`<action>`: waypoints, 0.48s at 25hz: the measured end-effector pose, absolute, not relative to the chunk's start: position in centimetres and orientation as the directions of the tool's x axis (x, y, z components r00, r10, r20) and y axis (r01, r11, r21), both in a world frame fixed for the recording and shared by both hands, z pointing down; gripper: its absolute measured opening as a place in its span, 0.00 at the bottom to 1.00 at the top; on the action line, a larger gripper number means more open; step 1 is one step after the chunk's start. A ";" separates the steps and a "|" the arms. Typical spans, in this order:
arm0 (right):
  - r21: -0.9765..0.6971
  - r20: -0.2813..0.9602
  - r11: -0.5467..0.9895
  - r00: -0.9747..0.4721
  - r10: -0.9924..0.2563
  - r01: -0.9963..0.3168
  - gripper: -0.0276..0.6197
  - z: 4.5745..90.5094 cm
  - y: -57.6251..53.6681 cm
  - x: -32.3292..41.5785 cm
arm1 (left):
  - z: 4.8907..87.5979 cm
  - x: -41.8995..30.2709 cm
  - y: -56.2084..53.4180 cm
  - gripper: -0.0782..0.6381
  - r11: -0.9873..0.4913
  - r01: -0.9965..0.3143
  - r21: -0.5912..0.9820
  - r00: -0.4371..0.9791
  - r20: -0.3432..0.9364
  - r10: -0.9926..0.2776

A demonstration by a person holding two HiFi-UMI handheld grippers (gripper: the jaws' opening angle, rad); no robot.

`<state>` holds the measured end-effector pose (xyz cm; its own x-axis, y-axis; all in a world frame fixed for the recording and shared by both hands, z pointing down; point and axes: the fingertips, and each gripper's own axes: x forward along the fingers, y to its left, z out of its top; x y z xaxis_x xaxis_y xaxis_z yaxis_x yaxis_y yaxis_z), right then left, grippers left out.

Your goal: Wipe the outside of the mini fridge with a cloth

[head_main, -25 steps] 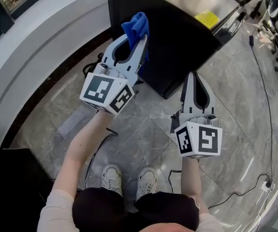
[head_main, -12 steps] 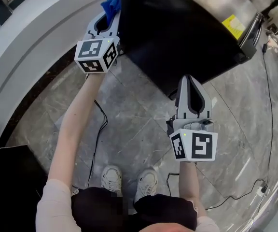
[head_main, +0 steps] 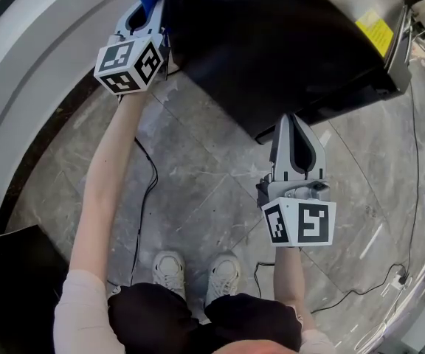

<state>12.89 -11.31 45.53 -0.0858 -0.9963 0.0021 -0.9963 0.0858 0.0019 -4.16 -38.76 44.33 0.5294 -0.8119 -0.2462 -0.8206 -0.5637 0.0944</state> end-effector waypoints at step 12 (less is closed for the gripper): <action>-0.007 -0.017 0.144 -0.144 -0.989 -0.990 0.06 44.7 -11.1 10.9 | 42.8 -1.1 -34.2 0.19 -0.655 -0.754 0.044 0.619 -0.285 -0.732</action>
<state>10.88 -11.08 44.66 -0.1441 -0.9894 -0.0166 -0.9895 0.1442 -0.0072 -1.06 -34.18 42.80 0.6193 -0.7316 -0.2849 -0.7541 -0.6553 0.0438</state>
